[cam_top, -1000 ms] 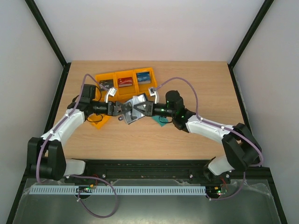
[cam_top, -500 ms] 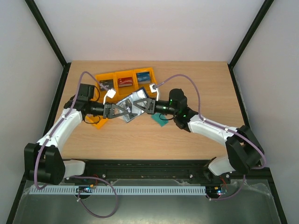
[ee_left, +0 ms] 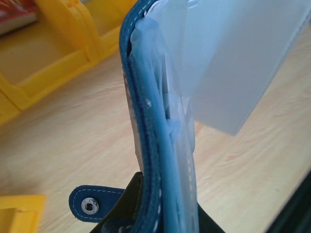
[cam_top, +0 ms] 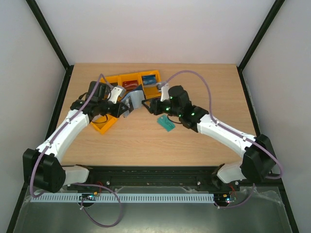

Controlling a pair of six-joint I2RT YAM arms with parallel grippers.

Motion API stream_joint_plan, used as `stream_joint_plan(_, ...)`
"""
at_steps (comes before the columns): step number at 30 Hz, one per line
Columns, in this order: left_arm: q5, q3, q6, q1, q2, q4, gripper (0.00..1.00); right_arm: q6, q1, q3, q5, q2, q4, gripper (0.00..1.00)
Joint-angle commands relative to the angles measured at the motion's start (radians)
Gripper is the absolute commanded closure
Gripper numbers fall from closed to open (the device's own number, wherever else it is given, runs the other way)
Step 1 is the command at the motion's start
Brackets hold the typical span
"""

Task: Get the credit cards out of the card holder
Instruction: Remove the credit card from the card holder.

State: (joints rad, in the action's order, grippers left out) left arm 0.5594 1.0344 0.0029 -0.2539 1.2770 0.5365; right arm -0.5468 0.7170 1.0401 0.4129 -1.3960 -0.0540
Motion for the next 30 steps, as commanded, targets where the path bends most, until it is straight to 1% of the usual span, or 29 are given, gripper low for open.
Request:
stream_joint_plan(1,-0.307,0.046,0.038,-0.072,0.020,0.002,0.98,0.220,0.150,0.077,-0.001,0.032,0.084,0.55)
stream_joint_plan(2,-0.295,0.052,0.035,-0.074,0.024,0.004,0.98,0.217,0.166,0.068,0.078,0.028,0.037,0.57)
stream_joint_plan(4,-0.210,0.065,0.032,-0.069,0.023,0.012,0.98,0.147,0.168,0.031,0.184,0.016,-0.102,0.61)
stream_joint_plan(5,-0.153,0.073,0.031,-0.064,0.020,0.017,0.98,0.119,0.169,0.019,0.196,0.010,-0.153,0.63)
stream_joint_plan(8,0.073,0.085,0.037,-0.030,0.009,0.040,0.98,0.067,0.142,0.002,0.160,-0.011,-0.186,0.72)
stream_joint_plan(9,0.148,0.089,0.044,-0.021,0.006,0.048,0.98,0.045,0.122,-0.014,0.168,-0.013,-0.208,0.74)
stream_joint_plan(12,0.335,0.099,0.089,-0.018,0.000,0.082,0.98,0.003,0.075,-0.051,0.222,-0.017,-0.248,0.75)
stream_joint_plan(14,0.422,0.108,0.116,-0.016,0.000,0.105,0.98,0.016,0.063,-0.056,0.226,-0.015,-0.232,0.76)
stream_joint_plan(19,0.538,0.140,0.201,-0.016,0.002,0.177,0.98,0.049,0.035,-0.070,0.211,0.008,-0.193,0.74)
stream_joint_plan(23,0.614,0.168,0.314,-0.013,0.002,0.256,0.98,0.071,0.019,-0.092,0.221,0.044,-0.177,0.67)
stream_joint_plan(26,0.651,0.183,0.392,-0.012,0.001,0.312,0.98,0.099,0.019,-0.083,0.260,0.053,-0.141,0.61)
stream_joint_plan(28,0.668,0.195,0.441,-0.013,0.003,0.350,0.98,0.121,0.019,-0.078,0.260,0.057,-0.111,0.59)
stream_joint_plan(30,0.661,0.199,0.413,-0.012,0.002,0.338,0.98,0.125,0.021,-0.084,0.306,0.063,-0.126,0.61)
